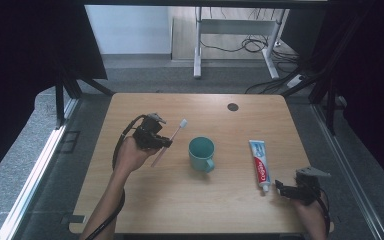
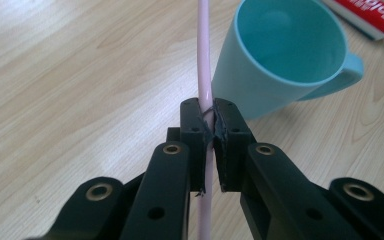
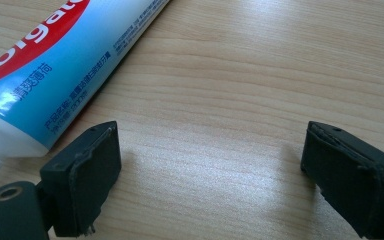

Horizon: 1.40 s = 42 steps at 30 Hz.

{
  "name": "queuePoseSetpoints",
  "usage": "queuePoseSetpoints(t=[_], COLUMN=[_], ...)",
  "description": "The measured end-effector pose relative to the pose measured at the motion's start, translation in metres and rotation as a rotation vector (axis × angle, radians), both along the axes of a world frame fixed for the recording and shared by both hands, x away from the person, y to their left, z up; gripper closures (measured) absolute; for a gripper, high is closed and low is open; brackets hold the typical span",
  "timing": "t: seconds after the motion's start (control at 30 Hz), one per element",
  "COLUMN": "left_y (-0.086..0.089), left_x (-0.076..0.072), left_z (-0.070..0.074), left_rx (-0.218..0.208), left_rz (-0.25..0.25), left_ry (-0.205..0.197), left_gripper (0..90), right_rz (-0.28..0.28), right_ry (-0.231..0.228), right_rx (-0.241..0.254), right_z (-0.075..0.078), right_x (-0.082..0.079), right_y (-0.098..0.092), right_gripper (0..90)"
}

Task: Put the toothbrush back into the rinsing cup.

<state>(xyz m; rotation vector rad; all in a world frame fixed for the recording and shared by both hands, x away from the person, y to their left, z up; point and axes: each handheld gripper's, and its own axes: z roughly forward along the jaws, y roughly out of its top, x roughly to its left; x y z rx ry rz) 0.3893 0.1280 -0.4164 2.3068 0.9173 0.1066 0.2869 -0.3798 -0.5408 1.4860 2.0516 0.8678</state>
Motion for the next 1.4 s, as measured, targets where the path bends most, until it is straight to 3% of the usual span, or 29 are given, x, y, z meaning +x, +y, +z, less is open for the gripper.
queuePoseSetpoints(t=[0.73,0.97,1.4], left_y=[-0.015,-0.021,-0.03], left_x=[-0.01,-0.011,-0.011], left_z=[0.018,0.024,0.033], left_rx=[-0.131,-0.183,-0.239], left_rz=[-0.035,-0.042,-0.042], left_ry=[-0.107,-0.123,-0.156], left_gripper=[84.3,84.3,84.3], right_rz=[-0.001,-0.001,-0.001], right_ry=[0.001,0.0,0.0], right_rx=[0.002,0.002,0.002], right_z=[0.0,0.0,0.0], right_x=[0.0,0.0,0.0], right_y=[0.0,0.0,0.0], right_gripper=[8.8,8.8,8.8])
